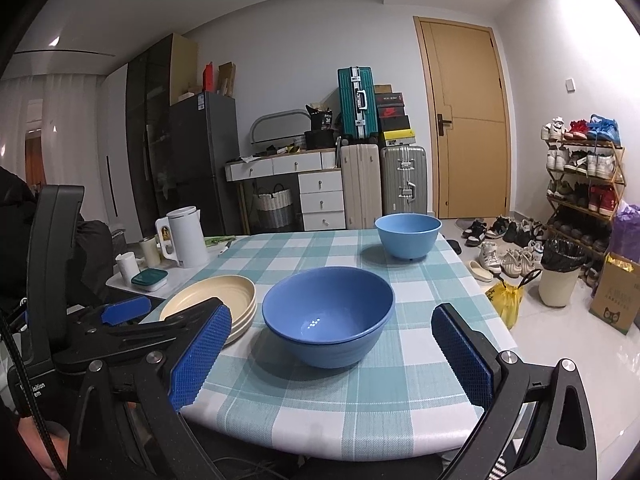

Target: Organize plates and bowls

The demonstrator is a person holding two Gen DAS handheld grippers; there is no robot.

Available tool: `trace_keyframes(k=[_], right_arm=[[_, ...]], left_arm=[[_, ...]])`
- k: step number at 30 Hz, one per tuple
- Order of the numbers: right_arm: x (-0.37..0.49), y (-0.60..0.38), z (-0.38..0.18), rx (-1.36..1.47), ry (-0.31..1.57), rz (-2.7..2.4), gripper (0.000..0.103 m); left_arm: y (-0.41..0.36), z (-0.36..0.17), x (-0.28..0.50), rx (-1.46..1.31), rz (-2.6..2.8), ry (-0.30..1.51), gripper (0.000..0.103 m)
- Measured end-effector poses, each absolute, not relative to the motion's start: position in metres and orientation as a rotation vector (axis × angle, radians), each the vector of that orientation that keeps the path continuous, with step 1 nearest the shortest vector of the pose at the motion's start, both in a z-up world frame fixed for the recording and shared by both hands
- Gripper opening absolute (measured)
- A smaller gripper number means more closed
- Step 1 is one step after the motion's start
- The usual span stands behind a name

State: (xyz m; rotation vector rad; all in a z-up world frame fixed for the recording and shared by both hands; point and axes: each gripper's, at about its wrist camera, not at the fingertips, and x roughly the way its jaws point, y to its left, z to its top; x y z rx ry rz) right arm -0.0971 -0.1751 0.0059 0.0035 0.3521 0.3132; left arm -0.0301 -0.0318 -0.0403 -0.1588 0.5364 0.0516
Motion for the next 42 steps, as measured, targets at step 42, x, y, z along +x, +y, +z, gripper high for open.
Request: trace_keyframes(k=[42], right_arm=[[0.006,-0.223,0.038,0.137,0.377,0.318,0.102]], left_arm=[[0.04,0.018,0.075,-0.154,0.077,0.542,0.101]])
